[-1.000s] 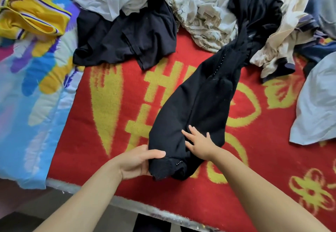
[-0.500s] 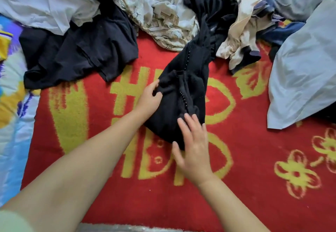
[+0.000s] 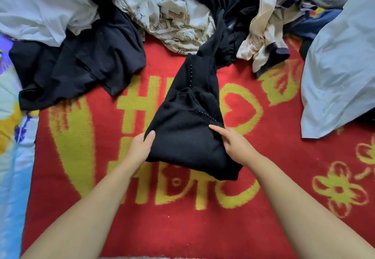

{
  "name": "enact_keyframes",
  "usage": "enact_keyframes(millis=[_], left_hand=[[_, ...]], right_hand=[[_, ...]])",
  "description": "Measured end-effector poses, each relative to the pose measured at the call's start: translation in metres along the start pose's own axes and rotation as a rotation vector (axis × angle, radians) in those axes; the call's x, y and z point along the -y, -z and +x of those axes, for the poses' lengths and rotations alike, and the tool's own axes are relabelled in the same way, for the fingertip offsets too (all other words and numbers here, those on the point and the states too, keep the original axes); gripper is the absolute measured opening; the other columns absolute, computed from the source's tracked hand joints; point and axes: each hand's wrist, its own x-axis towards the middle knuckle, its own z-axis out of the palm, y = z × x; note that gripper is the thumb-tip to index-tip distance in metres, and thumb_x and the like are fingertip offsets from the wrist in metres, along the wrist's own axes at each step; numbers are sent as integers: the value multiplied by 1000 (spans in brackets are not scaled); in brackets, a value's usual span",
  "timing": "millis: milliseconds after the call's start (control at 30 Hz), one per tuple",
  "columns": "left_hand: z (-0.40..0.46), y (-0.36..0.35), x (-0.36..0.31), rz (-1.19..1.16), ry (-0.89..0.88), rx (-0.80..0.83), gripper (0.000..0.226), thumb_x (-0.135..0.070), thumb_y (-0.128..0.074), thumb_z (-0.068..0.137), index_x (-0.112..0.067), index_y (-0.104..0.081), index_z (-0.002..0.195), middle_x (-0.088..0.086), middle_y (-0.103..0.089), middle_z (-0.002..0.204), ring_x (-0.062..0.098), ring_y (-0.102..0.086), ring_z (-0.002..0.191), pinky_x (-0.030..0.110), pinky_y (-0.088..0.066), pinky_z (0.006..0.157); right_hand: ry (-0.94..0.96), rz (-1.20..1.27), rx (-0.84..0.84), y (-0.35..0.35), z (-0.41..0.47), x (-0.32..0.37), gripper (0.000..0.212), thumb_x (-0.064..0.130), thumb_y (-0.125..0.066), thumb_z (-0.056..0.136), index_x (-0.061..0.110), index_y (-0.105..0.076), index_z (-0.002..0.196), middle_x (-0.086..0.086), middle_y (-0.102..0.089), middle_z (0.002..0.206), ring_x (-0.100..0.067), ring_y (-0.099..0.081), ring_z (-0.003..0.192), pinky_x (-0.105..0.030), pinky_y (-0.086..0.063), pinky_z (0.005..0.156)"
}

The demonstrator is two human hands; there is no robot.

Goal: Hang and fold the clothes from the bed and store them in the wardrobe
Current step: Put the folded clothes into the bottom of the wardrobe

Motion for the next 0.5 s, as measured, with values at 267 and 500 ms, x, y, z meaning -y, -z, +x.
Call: enact_keyframes(millis=[267, 500], left_hand=[[-22, -7, 25, 622, -514, -298, 56, -27, -61, 91, -2, -43, 137, 18, -48, 131, 33, -44, 122, 48, -37, 103], [-28, -27, 37, 1507, -749, 289, 111, -39, -60, 86, -13, 33, 142, 14, 36, 151, 27, 35, 138, 56, 13, 114]], right_hand=[[256, -508, -388, -29, -38, 30, 66, 18, -70, 77, 18, -50, 140, -20, -32, 154, -38, -25, 144, -66, -24, 109], [104, -759, -33, -76, -44, 28, 106, 23, -61, 89, 33, 29, 145, -10, 33, 155, -41, 10, 147, -72, -1, 109]])
